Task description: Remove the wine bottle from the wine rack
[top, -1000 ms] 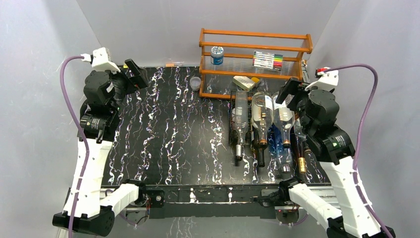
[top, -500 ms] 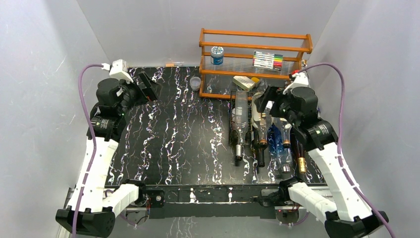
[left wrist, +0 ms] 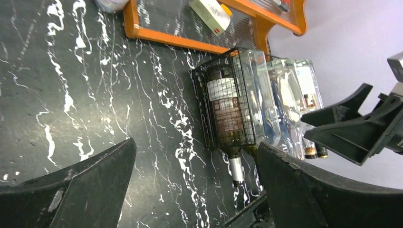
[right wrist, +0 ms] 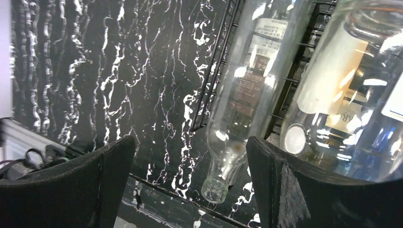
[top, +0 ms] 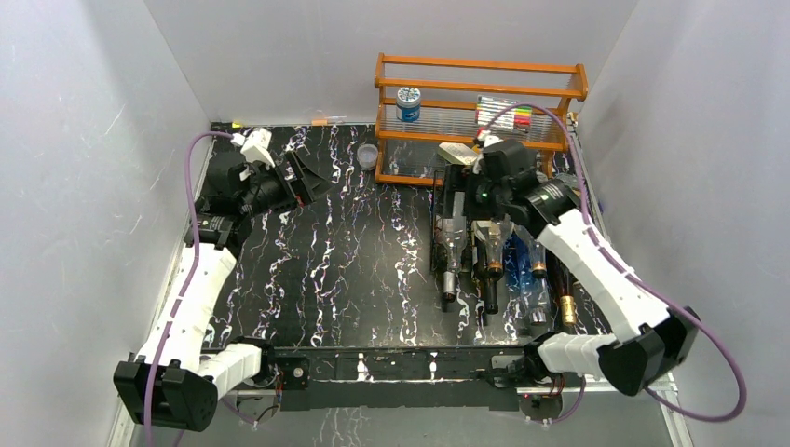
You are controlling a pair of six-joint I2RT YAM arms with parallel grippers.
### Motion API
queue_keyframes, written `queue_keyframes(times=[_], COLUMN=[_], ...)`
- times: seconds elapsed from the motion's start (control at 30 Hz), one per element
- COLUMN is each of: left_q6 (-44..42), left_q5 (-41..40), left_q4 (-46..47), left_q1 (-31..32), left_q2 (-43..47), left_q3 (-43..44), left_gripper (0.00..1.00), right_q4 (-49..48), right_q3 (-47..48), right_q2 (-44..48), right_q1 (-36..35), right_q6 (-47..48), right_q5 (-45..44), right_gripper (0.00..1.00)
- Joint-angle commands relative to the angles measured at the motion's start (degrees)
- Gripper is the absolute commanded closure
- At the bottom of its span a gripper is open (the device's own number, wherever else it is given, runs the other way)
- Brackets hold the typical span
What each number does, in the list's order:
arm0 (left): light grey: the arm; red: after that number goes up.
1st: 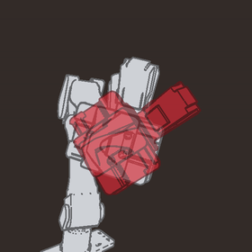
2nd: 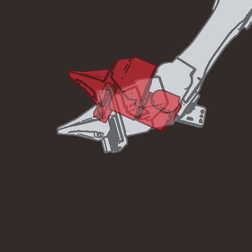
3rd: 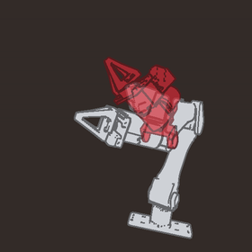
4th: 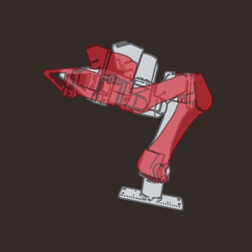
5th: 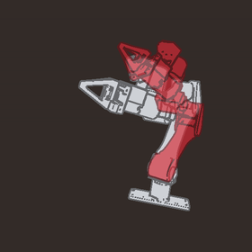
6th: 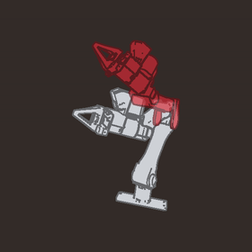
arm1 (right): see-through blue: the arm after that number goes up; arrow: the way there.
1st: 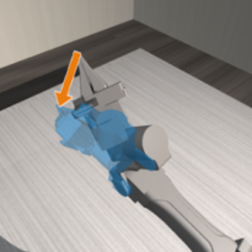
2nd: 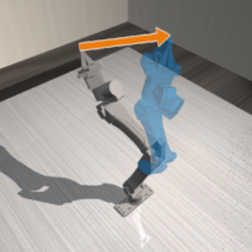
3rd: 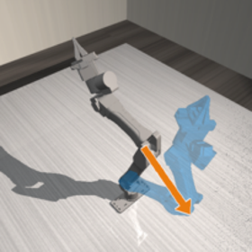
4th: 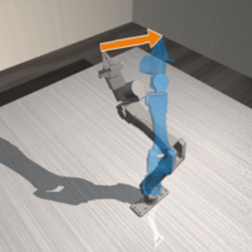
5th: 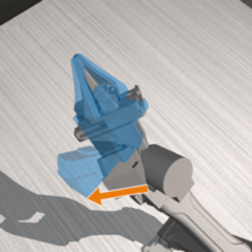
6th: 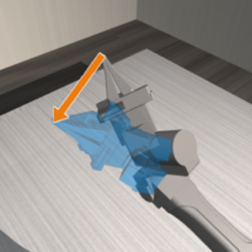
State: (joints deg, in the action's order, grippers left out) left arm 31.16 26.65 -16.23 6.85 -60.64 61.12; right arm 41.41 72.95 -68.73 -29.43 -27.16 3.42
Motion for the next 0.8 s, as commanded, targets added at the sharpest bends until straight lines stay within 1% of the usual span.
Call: queue_keyframes(times=[0.0,0.1,0.27,0.3,0.43,0.6,0.77], left_q6=[1.95,1.95,3.02,3.14,2.87,1.64,0.39], left_q5=[6.46,7.04,8.52,8.72,9.25,9.29,8.68], left_q4=[1.91,1.89,1.90,1.90,1.61,0.19,-1.66], left_q1=[-0.30,-0.26,-0.27,-0.26,-0.27,-0.26,-0.24], left_q2=[0.84,1.80,3.26,3.65,4.88,5.43,5.57], left_q3=[-1.43,-3.01,-6.00,-6.50,-7.90,-8.39,-8.14], left_gripper=[0.02,0.02,0.02,0.02,0.02,0.02,0.02], right_q4=[7.36,11.76,13.76,13.56,13.88,14.26,15.93], right_q3=[9.13,13.48,16.36,16.47,17.13,18.62,20.18], right_q2=[-6.15,-11.37,-15.57,-16.28,-19.50,-23.69,-27.65], right_q1=[-5.78,-6.59,-7.16,-7.33,-7.88,-9.34,-11.68], right_q6=[-2.11,-2.64,-3.19,-2.46,-2.35,-3.52,-6.24], right_q5=[-15.10,-20.09,-26.00,-25.85,-26.89,-29.47,-37.15], right_gripper=[0.02,0.05,0.07,0.11,0.16,0.17,0.18])
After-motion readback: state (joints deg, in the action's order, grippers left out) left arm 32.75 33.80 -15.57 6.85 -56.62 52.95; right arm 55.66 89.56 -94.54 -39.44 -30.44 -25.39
